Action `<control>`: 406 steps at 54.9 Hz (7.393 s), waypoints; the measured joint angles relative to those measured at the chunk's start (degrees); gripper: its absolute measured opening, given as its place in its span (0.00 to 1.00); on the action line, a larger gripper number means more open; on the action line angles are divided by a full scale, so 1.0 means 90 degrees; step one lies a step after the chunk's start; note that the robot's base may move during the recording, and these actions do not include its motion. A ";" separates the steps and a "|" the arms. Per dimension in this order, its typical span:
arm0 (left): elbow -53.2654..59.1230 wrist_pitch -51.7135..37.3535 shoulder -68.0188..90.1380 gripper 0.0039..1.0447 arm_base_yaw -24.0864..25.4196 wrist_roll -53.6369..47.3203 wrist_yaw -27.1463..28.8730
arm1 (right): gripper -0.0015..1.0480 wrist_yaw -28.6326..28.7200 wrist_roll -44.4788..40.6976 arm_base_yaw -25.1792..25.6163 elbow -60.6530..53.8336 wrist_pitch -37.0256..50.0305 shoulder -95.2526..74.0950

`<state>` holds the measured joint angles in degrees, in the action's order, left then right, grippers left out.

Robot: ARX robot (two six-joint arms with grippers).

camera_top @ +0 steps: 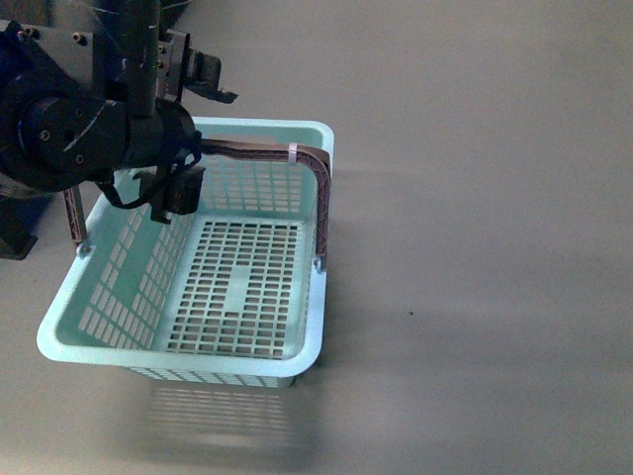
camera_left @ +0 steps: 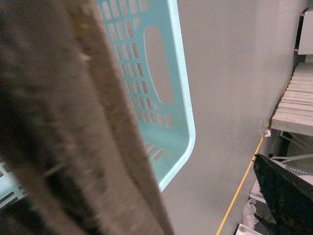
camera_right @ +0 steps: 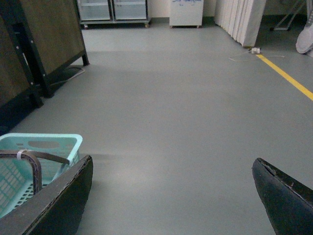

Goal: Pick lemon and mango into basket

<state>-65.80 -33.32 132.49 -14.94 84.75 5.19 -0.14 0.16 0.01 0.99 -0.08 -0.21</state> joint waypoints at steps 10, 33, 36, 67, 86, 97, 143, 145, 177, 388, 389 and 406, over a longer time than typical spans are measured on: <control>-0.0544 0.0228 0.0318 0.47 -0.0097 0.0124 0.0041 | 0.92 -0.0002 0.0000 0.0000 0.0000 0.0000 0.0000; -0.0534 0.1061 -0.0010 0.13 -0.0141 0.0498 0.0260 | 0.92 -0.0002 0.0000 0.0000 0.0000 0.0000 0.0000; -0.0168 0.1103 -0.0447 0.12 -0.0155 0.0563 0.0211 | 0.92 -0.0002 0.0000 0.0000 0.0000 0.0000 0.0000; 0.2140 0.2659 -0.6343 0.04 -0.0248 -0.0073 0.0282 | 0.92 0.0000 0.0000 0.0000 0.0000 0.0000 0.0000; 0.2577 0.3594 -0.8211 0.04 -0.0527 0.0299 0.0933 | 0.92 -0.0002 0.0000 0.0000 0.0000 0.0000 0.0000; 0.2577 0.3757 -0.8677 0.04 -0.0884 0.0459 0.1139 | 0.92 0.0000 0.0000 0.0000 0.0000 0.0000 0.0000; 0.2577 0.3791 -0.8697 0.04 -0.0913 0.0498 0.1219 | 0.92 0.0010 0.0000 0.0000 0.0000 0.0000 0.0000; 0.2577 0.3791 -0.8697 0.04 -0.0913 0.0498 0.1222 | 0.92 0.0010 0.0000 0.0000 0.0000 0.0000 0.0000; 0.2577 0.3791 -0.8697 0.04 -0.0913 0.0498 0.1219 | 0.92 0.0012 0.0000 0.0000 0.0000 0.0000 0.0000; 0.2579 0.3801 -0.8697 0.04 -0.0930 0.0517 0.1217 | 0.92 0.0005 -0.0002 0.0000 0.0000 0.0000 0.0000; 0.2579 0.3801 -0.8697 0.04 -0.0930 0.0517 0.1219 | 0.92 0.0024 0.0000 0.0000 0.0000 0.0000 0.0000; 0.2579 0.3801 -0.8692 0.04 -0.0930 0.0520 0.1212 | 0.92 0.0005 -0.0005 0.0000 0.0000 0.0005 0.0000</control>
<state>-42.59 0.89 54.26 -23.31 89.43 16.10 -0.10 0.12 0.01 0.99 -0.03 -0.21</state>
